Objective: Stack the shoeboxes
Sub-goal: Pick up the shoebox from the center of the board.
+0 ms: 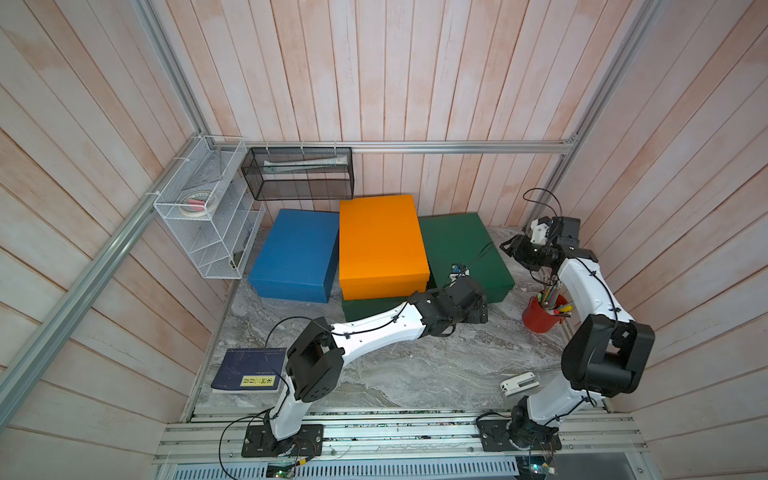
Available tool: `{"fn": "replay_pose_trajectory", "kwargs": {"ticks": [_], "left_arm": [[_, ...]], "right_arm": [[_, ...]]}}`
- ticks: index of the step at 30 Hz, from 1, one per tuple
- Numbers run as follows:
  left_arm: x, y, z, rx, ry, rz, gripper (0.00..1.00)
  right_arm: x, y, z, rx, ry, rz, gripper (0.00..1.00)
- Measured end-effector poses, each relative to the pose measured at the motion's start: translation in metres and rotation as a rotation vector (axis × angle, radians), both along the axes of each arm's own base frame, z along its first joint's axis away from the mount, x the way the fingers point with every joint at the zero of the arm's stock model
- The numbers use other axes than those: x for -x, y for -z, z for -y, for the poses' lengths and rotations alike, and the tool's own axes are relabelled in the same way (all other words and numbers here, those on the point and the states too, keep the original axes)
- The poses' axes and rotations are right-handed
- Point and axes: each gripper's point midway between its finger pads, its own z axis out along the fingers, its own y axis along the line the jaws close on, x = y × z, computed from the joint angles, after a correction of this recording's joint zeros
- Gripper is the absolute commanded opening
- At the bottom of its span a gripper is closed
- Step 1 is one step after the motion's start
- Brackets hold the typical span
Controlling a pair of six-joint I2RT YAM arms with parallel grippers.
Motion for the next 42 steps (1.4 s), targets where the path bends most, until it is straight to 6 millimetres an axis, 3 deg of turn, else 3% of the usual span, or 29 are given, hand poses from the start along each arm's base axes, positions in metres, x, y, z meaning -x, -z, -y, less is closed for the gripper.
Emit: {"fn": "replay_pose_trajectory", "kwargs": {"ticks": [3, 6, 7, 9, 19, 31, 42], "left_arm": [[-0.012, 0.022, 0.004, -0.028, -0.033, -0.027, 0.85], [-0.024, 0.031, -0.002, -0.048, -0.082, -0.039, 0.87], [-0.028, 0.031, -0.005, -0.051, -0.100, -0.039, 0.87], [-0.035, 0.029, -0.010, -0.050, -0.131, -0.036, 1.00], [-0.047, 0.039, -0.034, -0.072, -0.208, -0.047, 0.97], [-0.059, 0.048, -0.053, -0.090, -0.274, -0.053, 0.99], [-0.070, 0.042, -0.053, -0.058, -0.285, -0.048, 0.99]], "right_arm": [[-0.008, 0.006, 0.004, 0.012, 0.003, -0.014, 0.58], [-0.021, 0.009, 0.007, 0.028, -0.004, -0.014, 0.58], [-0.024, 0.011, 0.008, 0.032, -0.006, -0.017, 0.58], [-0.027, 0.017, 0.009, 0.034, -0.010, -0.026, 0.58], [-0.030, 0.039, 0.007, 0.024, -0.017, -0.071, 0.58], [-0.033, 0.055, -0.021, 0.013, -0.080, -0.097, 0.61], [-0.035, 0.056, 0.001, 0.057, -0.015, -0.101, 0.62]]}}
